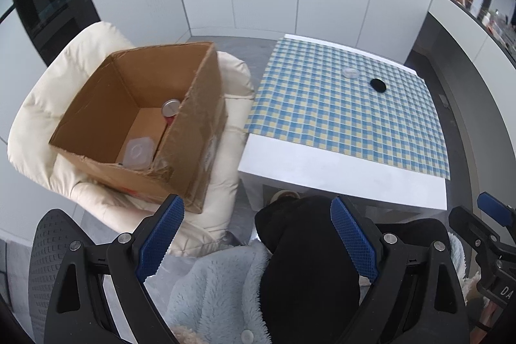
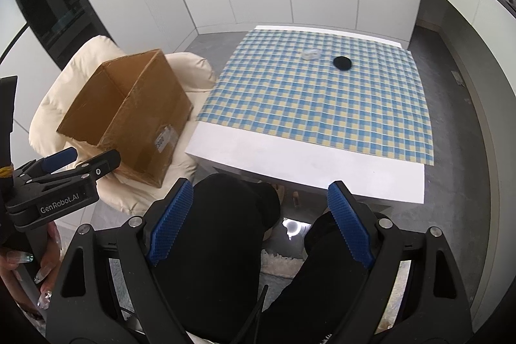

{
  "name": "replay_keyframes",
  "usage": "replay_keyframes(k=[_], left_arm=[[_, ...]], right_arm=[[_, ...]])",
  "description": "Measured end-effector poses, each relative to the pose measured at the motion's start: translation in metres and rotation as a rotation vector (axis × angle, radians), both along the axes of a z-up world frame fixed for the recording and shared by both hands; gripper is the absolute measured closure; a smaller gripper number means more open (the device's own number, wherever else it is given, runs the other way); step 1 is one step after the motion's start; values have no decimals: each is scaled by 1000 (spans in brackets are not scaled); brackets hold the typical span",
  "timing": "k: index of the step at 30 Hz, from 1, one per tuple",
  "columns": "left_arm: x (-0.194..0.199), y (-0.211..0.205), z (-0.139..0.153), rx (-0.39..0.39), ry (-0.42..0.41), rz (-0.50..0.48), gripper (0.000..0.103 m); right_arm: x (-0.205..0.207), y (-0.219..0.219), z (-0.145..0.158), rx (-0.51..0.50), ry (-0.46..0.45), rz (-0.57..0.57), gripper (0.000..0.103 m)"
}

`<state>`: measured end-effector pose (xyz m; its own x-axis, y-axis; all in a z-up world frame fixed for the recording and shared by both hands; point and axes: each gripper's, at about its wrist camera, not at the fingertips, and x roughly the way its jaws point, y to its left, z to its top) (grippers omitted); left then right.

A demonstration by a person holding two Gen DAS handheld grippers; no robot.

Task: Organize objects
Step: 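Move both open tools back from the box toward the checked cloth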

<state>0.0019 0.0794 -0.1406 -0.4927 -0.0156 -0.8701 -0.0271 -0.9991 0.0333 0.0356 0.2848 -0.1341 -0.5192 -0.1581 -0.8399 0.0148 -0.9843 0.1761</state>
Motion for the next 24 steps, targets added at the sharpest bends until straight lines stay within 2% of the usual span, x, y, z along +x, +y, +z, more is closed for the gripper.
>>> replay_keyframes(k=[14, 24], left_arm=[[-7, 33, -7, 3, -19, -77, 10], [-19, 66, 7, 14, 33, -148, 10]], right_arm=[[8, 39, -5, -1, -10, -115, 15], [1, 51, -6, 21, -2, -147, 15]])
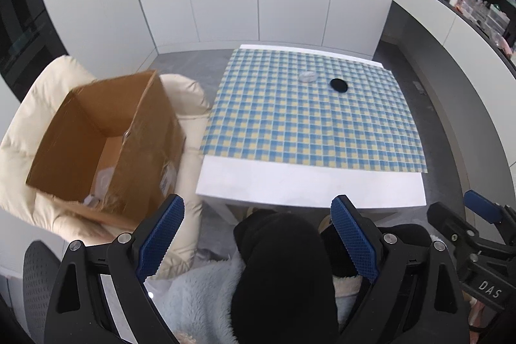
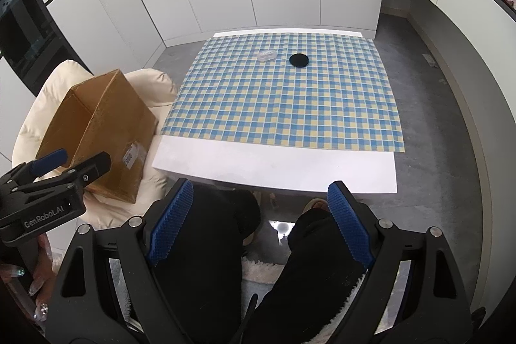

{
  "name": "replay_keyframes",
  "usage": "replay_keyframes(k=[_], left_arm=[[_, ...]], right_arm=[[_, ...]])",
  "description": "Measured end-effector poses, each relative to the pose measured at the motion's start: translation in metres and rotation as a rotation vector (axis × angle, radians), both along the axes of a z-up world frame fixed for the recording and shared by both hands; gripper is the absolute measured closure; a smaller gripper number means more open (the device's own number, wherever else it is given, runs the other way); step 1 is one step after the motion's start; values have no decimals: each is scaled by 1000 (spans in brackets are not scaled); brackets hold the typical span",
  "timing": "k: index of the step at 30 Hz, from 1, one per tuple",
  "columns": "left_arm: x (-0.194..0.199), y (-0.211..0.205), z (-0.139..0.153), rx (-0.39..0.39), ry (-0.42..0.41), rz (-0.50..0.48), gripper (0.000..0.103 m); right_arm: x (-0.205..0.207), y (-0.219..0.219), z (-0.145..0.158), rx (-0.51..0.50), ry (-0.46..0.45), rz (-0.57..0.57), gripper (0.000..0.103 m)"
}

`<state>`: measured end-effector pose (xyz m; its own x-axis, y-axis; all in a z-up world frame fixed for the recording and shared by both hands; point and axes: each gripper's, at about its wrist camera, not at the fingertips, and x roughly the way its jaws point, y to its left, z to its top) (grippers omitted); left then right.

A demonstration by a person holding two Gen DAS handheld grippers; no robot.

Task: Organize objects
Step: 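Move both open tools back from the box toward the checked cloth, then lower the right tool onto the black puff and close it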

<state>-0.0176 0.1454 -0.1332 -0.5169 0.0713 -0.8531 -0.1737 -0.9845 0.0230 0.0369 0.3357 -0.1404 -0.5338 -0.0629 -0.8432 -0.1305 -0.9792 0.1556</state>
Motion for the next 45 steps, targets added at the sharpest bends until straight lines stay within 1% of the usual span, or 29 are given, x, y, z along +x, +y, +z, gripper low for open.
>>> replay_keyframes(k=[5, 13, 16, 24, 31, 36, 41, 45], left_arm=[[-11, 15, 0, -12, 11, -23, 10], [-38, 22, -7, -2, 3, -4, 10], [-50, 24, -11, 5, -5, 9, 10], [-89, 35, -27, 4, -25, 30, 10], [-124, 47, -43, 2, -38, 33, 10], [-154, 58, -56, -13, -43, 32, 10], [-185, 67, -75, -17, -49, 42, 10], [-218, 78, -95, -32, -47, 44, 10]], right_arm=[[-8, 8, -1, 7, 1, -18, 15], [-31, 25, -8, 26, 11, -45, 15], [-44, 31, -12, 40, 15, -54, 15], [-85, 56, -29, 53, -9, -86, 15], [-120, 78, -48, 68, -30, -99, 15], [-153, 85, -63, 125, -20, -100, 15], [-188, 92, -82, 116, -25, -82, 15], [-222, 98, -105, 98, -46, -69, 15]])
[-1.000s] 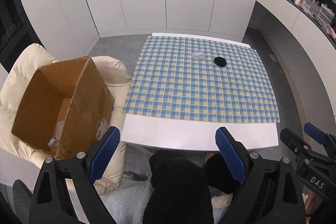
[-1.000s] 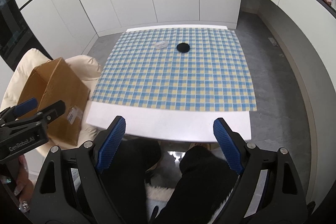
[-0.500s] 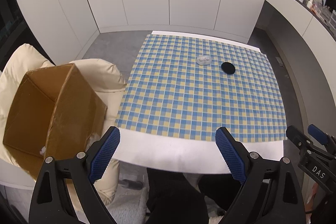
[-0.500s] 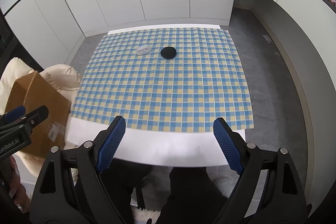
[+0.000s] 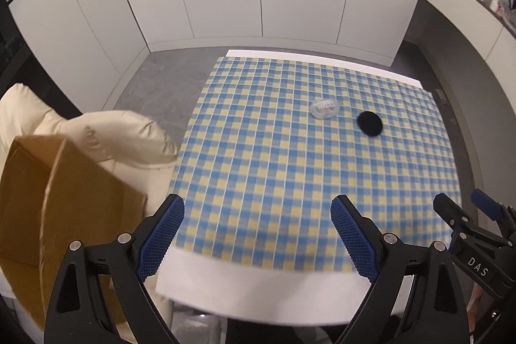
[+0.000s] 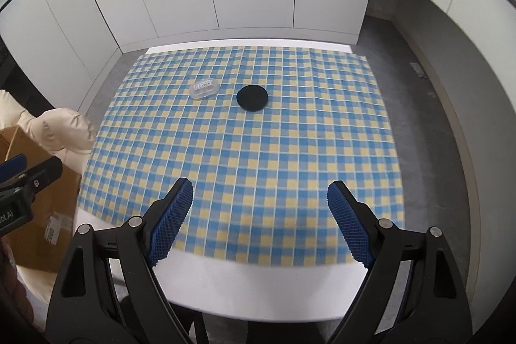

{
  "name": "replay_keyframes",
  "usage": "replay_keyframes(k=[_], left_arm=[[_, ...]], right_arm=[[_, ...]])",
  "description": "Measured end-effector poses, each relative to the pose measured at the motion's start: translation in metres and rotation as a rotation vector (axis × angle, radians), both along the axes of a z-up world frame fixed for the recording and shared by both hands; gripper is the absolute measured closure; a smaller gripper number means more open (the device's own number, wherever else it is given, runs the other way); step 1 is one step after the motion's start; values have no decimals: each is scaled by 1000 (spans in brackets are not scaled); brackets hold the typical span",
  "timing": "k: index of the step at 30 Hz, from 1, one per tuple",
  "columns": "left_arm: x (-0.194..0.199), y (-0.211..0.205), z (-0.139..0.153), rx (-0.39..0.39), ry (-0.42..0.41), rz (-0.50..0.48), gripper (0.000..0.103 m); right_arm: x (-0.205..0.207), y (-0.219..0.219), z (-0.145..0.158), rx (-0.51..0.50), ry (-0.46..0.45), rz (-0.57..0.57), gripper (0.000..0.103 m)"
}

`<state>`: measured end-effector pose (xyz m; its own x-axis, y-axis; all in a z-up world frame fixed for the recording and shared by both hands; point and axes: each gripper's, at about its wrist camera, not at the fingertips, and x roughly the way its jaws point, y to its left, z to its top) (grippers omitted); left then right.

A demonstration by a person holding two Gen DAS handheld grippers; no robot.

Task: Organize objects
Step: 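Lower the right tool onto the black puff and close it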

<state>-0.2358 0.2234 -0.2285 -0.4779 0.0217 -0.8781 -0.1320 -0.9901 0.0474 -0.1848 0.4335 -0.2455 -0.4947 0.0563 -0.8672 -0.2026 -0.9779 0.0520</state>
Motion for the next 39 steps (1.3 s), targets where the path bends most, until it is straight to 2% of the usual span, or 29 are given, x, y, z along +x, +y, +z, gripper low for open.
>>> replay_keyframes(k=[6, 11, 14, 22, 25, 26, 27, 28, 29, 35, 39], left_arm=[[-46, 19, -31, 12, -21, 6, 10], [-83, 41, -64, -4, -55, -2, 10], [-100, 54, -85, -8, -74, -11, 10], [-125, 73, -126, -18, -107, -28, 10], [-139, 81, -139, -14, -97, -35, 10], [-142, 83, -143, -11, -101, -39, 10], [-146, 86, -148, -10, -109, -43, 10], [-149, 88, -150, -6, -113, -46, 10], [-151, 90, -153, -3, -114, -45, 10], [-160, 108, -162, 51, -133, -22, 10], [-169, 126, -164, 85, -127, 4, 10]], right_arm=[[-47, 15, -40, -32, -15, -5, 15], [-91, 27, -71, 17, -16, 8, 15], [-122, 37, -93, 5, -15, 19, 15], [-167, 36, -144, -95, -28, 33, 15], [-180, 28, -154, -57, -19, 42, 16], [-184, 26, -157, -29, -21, 34, 19], [-187, 24, -159, 1, -16, 28, 29], [-188, 24, -159, 21, -8, 29, 43], [-188, 24, -159, 33, -3, 28, 51], [-175, 40, -162, 15, 23, -3, 53], [-164, 61, -163, -46, 32, -53, 53]])
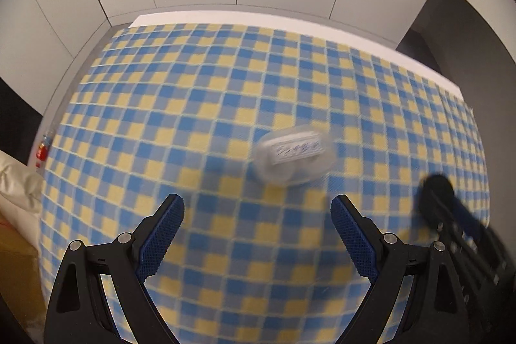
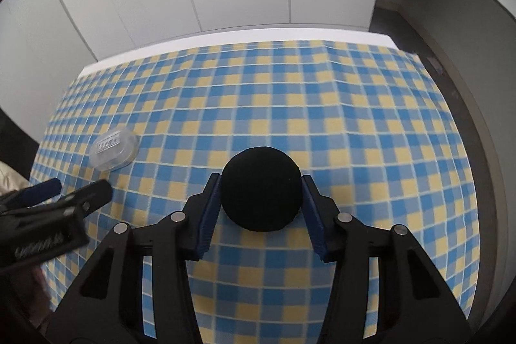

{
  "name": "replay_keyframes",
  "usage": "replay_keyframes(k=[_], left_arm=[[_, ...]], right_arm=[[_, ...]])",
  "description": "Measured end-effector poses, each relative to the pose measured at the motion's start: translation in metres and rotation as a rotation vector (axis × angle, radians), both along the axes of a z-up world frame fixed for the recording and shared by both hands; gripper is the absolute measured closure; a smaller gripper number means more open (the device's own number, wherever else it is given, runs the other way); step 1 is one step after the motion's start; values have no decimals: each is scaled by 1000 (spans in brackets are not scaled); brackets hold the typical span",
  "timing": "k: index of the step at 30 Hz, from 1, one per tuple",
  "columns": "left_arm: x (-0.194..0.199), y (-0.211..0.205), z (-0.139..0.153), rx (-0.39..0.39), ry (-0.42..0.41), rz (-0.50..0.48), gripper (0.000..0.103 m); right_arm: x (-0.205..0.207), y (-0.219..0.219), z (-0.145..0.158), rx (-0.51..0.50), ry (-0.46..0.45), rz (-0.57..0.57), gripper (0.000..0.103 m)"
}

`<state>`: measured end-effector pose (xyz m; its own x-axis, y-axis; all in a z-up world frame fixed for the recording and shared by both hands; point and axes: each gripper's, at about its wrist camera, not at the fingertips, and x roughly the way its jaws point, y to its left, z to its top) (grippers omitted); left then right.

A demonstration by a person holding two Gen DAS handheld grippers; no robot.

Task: Organize objects
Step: 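Lower the right tool onto the black puff and close it, then grasp the clear labelled container with the left tool while the right tool holds the puff, then lift the clear container and black puff off the cloth with both tools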

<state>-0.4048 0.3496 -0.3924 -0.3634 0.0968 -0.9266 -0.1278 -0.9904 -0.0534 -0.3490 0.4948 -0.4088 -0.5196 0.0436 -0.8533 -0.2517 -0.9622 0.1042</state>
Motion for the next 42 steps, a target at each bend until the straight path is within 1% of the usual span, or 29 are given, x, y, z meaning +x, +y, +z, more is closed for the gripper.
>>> replay_keyframes(k=[1, 3, 5, 6, 7, 8, 9, 10, 11, 15, 21, 25, 29, 31, 38, 42], left_arm=[[-2, 6, 0, -5, 4, 0, 10], [-8, 15, -2, -18, 5, 16, 10], [-17, 21, -5, -26, -6, 49, 10], [-22, 24, -8, -39, -17, 72, 12], [-26, 28, -10, -59, -16, 88, 11], [-27, 29, -10, -60, -2, 95, 18], [-28, 29, -9, -56, 15, 104, 28], [-28, 29, -8, -54, 22, 103, 35], [-27, 29, -6, -54, 31, 98, 44], [-24, 24, -11, -58, 36, 75, 45], [-21, 17, -13, -97, 40, 53, 45], [-15, 20, -10, -152, 81, 20, 45], [-7, 18, -3, -160, 87, -8, 45], [-5, 21, 4, -162, 87, -13, 45], [-11, -13, 29, -167, 95, -20, 45], [-8, -30, 55, -154, 92, -20, 45]], right_arm=[[2, 8, 5, -3, 0, -10, 53], [4, 13, 5, -2, -2, -17, 53], [6, 17, 6, 4, -2, -20, 53], [9, 20, 7, 7, 0, -19, 53], [8, 22, 9, 7, 2, -18, 53], [9, 22, 9, 5, 1, -17, 53], [9, 21, 10, 3, 0, -15, 53], [11, 23, 11, 1, -1, -12, 53], [12, 23, 11, 1, -2, -9, 53], [16, 18, 13, 16, 0, -5, 53], [15, 14, 16, 26, -5, -5, 53], [15, 11, 25, 38, -9, -2, 53], [16, 10, 38, 48, -12, 3, 53], [16, 9, 43, 58, -20, 5, 53], [23, 5, 65, 64, -32, 8, 53], [27, 5, 80, 71, -33, 7, 53]])
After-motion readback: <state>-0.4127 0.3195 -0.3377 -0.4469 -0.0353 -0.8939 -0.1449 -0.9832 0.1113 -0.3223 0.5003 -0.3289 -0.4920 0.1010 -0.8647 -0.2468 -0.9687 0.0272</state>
